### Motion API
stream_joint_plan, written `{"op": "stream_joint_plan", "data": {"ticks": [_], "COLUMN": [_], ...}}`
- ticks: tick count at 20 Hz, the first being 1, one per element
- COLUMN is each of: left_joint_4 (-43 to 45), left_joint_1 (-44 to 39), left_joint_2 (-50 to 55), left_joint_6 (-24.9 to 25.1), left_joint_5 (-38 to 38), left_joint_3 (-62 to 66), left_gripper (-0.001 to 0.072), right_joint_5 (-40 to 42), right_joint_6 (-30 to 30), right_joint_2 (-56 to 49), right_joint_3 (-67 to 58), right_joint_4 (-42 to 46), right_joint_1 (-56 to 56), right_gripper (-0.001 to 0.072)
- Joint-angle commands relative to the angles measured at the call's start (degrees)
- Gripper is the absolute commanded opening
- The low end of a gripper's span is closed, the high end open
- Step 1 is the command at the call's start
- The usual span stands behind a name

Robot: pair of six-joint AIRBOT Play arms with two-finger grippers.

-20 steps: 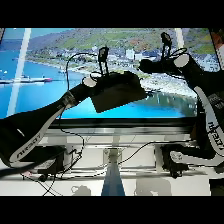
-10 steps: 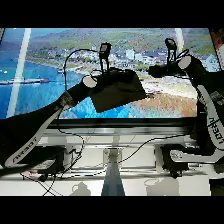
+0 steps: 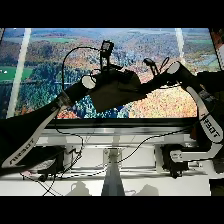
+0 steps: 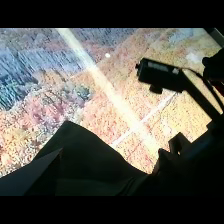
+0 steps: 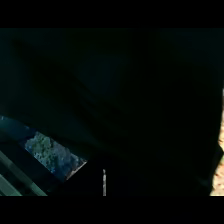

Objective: Fold the clothes and pants, and hang the long-sleeved shirts on hangers.

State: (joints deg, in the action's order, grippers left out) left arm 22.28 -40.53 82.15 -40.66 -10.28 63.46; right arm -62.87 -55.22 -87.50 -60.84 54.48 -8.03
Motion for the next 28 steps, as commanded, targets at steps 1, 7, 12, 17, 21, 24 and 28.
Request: {"op": "stream_joint_plan", "data": {"ticks": [1,7,12,17,21,24,28], "left_joint_4": [0.9,0.9,0.9,0.9,0.9,0.9,0.9], "left_joint_1": [0.7,1.4,1.4,1.4,1.4,1.4,1.4], "left_joint_2": [-0.1,-0.1,-0.1,-0.1,-0.1,-0.1,-0.1], "left_joint_6": [0.0,0.0,0.0,0.0,0.0,0.0,0.0], "left_joint_5": [0.0,0.0,0.0,0.0,0.0,0.0,0.0], "left_joint_3": [0.0,0.0,0.0,0.0,0.0,0.0,0.0], "left_gripper": [0.0699,0.0699,0.0699,0.0699,0.0699,0.0699,0.0699], "right_joint_5": [8.8,29.2,37.0,24.7,12.5,2.2,0.4], "right_joint_6": [1.7,-14.8,-21.6,-21.6,-19.2,-12.5,-8.5], "right_joint_2": [-1.0,-1.0,-1.0,-1.0,-2.0,-5.0,-9.3], "right_joint_3": [1.1,0.6,-1.9,-2.6,-2.6,-2.6,-2.8], "right_joint_4": [-0.8,8.0,8.3,8.8,6.8,-0.9,-9.8], "right_joint_1": [-5.7,-6.8,-2.8,5.0,10.2,11.2,10.1], "right_gripper": [0.0015,0.0014,0.0015,0.0385,0.0387,0.0392,0.0567]}}
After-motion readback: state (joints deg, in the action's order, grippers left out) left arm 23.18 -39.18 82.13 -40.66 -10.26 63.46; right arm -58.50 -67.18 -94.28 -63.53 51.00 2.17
